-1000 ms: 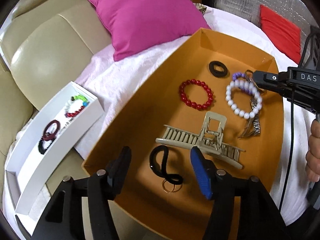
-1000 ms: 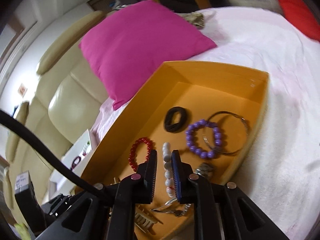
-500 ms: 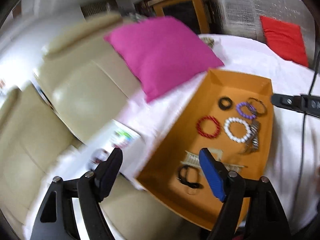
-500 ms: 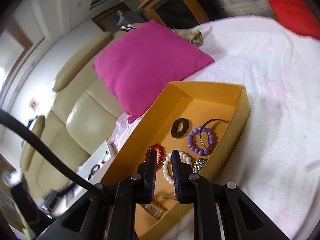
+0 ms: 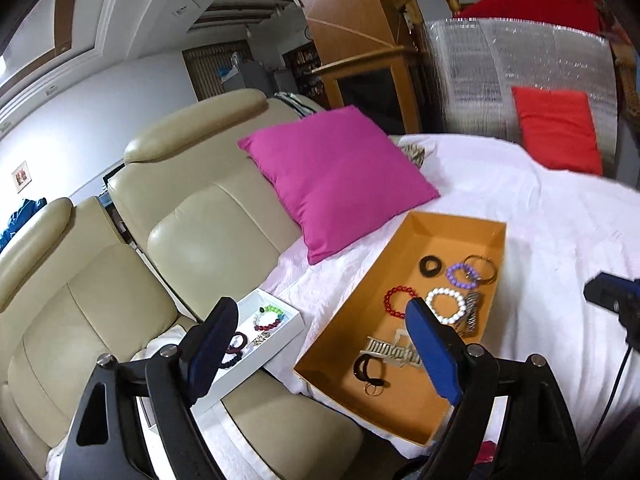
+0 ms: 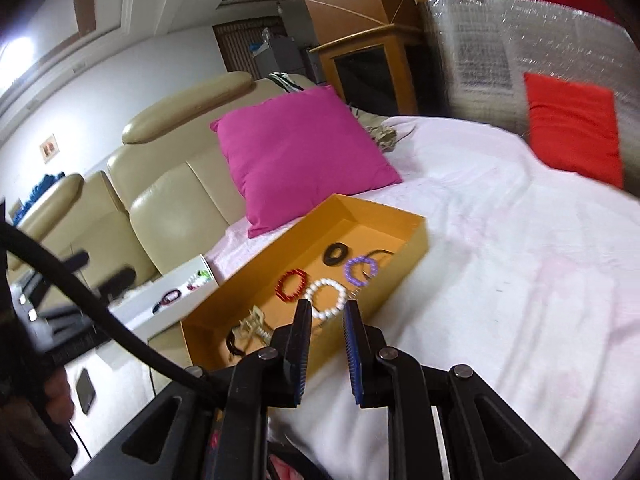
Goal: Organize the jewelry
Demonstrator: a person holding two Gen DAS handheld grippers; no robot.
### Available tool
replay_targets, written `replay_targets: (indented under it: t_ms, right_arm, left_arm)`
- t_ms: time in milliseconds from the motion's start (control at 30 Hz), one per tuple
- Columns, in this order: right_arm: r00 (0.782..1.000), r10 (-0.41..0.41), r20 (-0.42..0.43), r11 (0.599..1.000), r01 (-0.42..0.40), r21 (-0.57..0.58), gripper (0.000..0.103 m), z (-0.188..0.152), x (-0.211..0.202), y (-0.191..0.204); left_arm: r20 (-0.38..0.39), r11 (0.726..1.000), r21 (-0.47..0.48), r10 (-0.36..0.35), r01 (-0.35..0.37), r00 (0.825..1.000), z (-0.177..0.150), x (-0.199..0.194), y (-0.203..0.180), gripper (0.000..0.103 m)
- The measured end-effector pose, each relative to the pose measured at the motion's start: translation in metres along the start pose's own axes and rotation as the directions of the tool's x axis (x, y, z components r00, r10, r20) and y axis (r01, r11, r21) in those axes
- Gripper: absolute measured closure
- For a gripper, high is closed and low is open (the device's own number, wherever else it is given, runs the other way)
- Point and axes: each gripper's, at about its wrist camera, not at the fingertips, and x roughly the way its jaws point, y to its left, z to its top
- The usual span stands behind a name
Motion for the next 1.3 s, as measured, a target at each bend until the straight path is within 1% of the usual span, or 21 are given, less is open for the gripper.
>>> replay_targets:
  t_ms: [33,100,167,367,533,700,867,933,1000,1100,1300]
  right_arm:
    - [1.0,-0.008,0.005,1.0,0.008,-0.001,0.081,-0.002,-0.008,0.001]
    - [1.0,-0.017,0.017,1.0,0.017,0.001,0.066,-0.007,-0.025,0.002]
    - [0.999,-0.026,0.036,1.0,0.026,-0.001,0.062,-0.011,-0.04,0.005]
    - [0.999,-0.022,0.05,1.0,0.022,-0.016,0.062,-0.018,-0.07,0.021]
    - [0.998,-0.024,0.057,0.999,0.026,-0.025,0.062,-0.021,-0.09,0.039]
    - [0.998,-0.02,0.06,0.999,0.022,-0.033,0.062,-0.024,-0.105,0.056]
    - [0.997,-0.018,0.071,0.998,0.022,-0.059,0.062,-0.025,-0.12,0.075]
    - [0.997,-0.014,0.076,0.998,0.019,-0.065,0.062,-0.026,-0.124,0.08]
    - [0.997,-0.016,0.081,0.997,0.022,-0.069,0.059,-0.025,-0.128,0.085]
    - [0.996,-0.016,0.084,0.998,0.022,-0.067,0.059,-0.025,-0.131,0.088]
    - [0.996,-0.045,0.075,0.997,0.05,-0.065,0.059,-0.024,-0.13,0.091]
  left_arm:
    - [0.006,1.0,-0.001,0.001,-0.001,1.0,0.001,-0.006,0.0,0.017]
    - [0.012,1.0,-0.004,0.0,0.0,1.0,0.002,-0.016,0.001,0.017]
    - [0.019,1.0,-0.014,-0.002,0.002,1.0,0.003,-0.026,0.003,0.017]
    - [0.062,1.0,-0.018,0.021,-0.02,0.998,0.007,-0.053,0.007,0.017]
    - [0.083,0.999,-0.039,0.021,-0.017,0.996,0.009,-0.072,0.015,0.017]
    - [0.108,0.997,-0.057,0.05,-0.044,0.993,0.007,-0.092,0.026,0.016]
    - [0.126,0.995,-0.083,0.064,-0.054,0.99,0.004,-0.109,0.038,0.014]
    - [0.135,0.994,-0.087,0.074,-0.062,0.988,0.005,-0.112,0.041,0.014]
    - [0.145,0.994,-0.085,0.079,-0.068,0.986,0.006,-0.115,0.042,0.014]
    - [0.155,0.994,-0.088,0.074,-0.061,0.985,0.006,-0.121,0.044,0.013]
    - [0.157,0.994,-0.094,0.063,-0.049,0.986,0.005,-0.121,0.048,0.013]
